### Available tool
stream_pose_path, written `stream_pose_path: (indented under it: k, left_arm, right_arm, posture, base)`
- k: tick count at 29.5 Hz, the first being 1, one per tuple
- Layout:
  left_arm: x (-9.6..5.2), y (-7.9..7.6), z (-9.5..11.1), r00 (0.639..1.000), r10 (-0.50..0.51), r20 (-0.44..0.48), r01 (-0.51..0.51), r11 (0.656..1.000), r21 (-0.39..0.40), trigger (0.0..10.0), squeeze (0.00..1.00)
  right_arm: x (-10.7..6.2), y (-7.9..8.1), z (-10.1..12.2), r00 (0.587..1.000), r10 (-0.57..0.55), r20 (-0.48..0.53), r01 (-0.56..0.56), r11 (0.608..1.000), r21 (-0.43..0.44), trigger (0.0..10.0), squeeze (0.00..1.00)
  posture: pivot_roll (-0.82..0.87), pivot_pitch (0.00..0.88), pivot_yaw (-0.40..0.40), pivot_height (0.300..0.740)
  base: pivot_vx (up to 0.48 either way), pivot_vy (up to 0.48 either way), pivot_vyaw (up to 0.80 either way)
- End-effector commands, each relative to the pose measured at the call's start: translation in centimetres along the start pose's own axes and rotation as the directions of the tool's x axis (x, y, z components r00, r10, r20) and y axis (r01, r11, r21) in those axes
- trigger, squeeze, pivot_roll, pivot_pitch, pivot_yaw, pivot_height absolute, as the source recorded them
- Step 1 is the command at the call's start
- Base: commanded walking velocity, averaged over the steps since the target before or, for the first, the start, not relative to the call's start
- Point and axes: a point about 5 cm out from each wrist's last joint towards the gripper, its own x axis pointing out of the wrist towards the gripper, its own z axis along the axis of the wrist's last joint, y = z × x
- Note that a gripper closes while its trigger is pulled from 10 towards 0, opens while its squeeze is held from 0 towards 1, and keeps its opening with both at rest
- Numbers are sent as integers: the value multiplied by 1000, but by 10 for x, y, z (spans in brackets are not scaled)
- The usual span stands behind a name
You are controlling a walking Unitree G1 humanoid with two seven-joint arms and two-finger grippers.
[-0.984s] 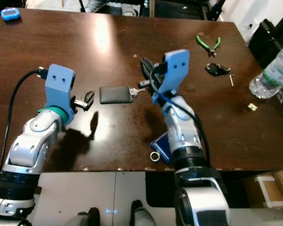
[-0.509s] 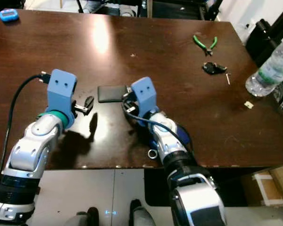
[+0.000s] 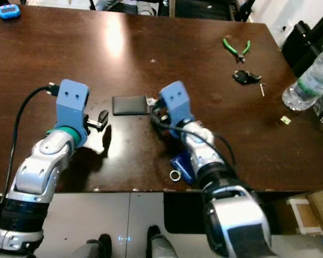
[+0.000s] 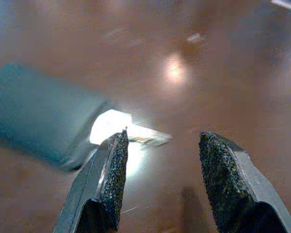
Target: Hang keys on a hook
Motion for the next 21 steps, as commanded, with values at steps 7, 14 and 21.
stream_pose_path:
  k: [7, 14, 21]
  left_arm:
    - [6, -2, -2, 1000, -8, -17, 8, 1000, 10, 10000, 0]
    - [6, 0, -4, 1000, 5, -21, -5, 1000, 8, 10000, 0]
    - [5, 9, -3, 1000, 20, -21, -20, 1000, 21, 10000, 0]
  right_arm:
    - [-4, -5, -12, 998, -7, -63, 7, 1000, 2, 10000, 0]
    - [2, 22, -17, 989, 118, -91, -117, 993, 16, 10000, 0]
    - [-1, 39, -26, 967, 235, -99, -233, 972, 35, 10000, 0]
  posture:
    - [-119, 301, 25, 740]
    - [-114, 287, 13, 740]
    - [-112, 261, 14, 740]
  base:
    - [0, 0, 0]
    - [0, 0, 0]
    - [0, 0, 0]
